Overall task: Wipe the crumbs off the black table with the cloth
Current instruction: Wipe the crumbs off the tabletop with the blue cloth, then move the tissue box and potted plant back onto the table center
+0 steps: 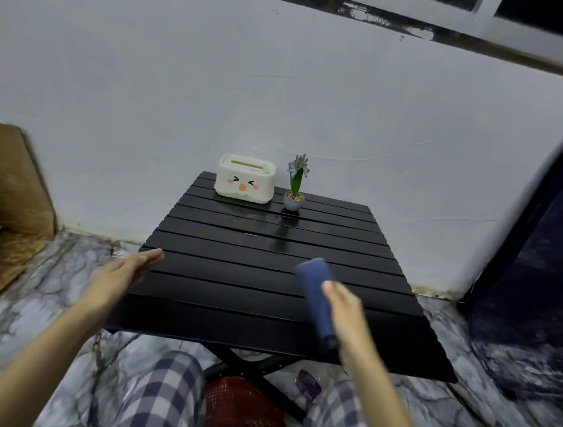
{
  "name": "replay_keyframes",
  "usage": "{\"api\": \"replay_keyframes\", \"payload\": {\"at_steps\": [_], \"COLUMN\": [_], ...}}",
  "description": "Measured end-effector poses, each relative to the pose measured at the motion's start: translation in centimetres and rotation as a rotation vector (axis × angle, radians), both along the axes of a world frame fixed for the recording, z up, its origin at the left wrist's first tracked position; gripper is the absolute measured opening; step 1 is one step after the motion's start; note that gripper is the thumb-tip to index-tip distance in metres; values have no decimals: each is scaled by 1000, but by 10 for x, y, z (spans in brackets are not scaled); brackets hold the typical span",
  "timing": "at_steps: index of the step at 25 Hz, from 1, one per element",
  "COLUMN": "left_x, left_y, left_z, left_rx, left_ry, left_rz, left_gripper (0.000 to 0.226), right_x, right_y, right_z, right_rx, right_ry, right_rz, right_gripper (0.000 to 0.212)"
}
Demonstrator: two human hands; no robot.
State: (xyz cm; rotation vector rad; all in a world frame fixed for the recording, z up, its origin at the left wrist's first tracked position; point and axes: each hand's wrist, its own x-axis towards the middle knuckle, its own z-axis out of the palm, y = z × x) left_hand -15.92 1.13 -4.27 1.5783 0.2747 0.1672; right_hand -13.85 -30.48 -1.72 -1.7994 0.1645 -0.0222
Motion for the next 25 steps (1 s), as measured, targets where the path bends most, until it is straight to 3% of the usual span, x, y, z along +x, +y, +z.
{"api": "replay_keyframes", "payload": {"at_steps": [4,9,12,15,18,22,25], "left_x": [15,50,79,121,179,264,305], "left_y": [-14,-12,-3,7,15,25,21], "left_z": [-5,-9,-11,-9,-5,-12,-20], "left_rx": [68,69,64,75,114,287,412], "left_ry": [24,45,43,39,25,5,27], "left_rz": [-43,-57,-55,-29,-1,71,110], "left_gripper": [38,36,35,36,38,40,45], "right_x": [20,26,57,114,176,253,294], "right_y": [-104,-128,-104,-68,-21,52,96], "right_z": [5,-19,-1,10,9,1,-7], "right_rx": [-575,-803,-798,-671,-744,-662,-553], "right_ry": [-41,181,106,22,-9,-176,-163], "right_rz": [-265,-229,-287,-96,8,201,338], "right_gripper": [31,42,41,43,48,52,61]}}
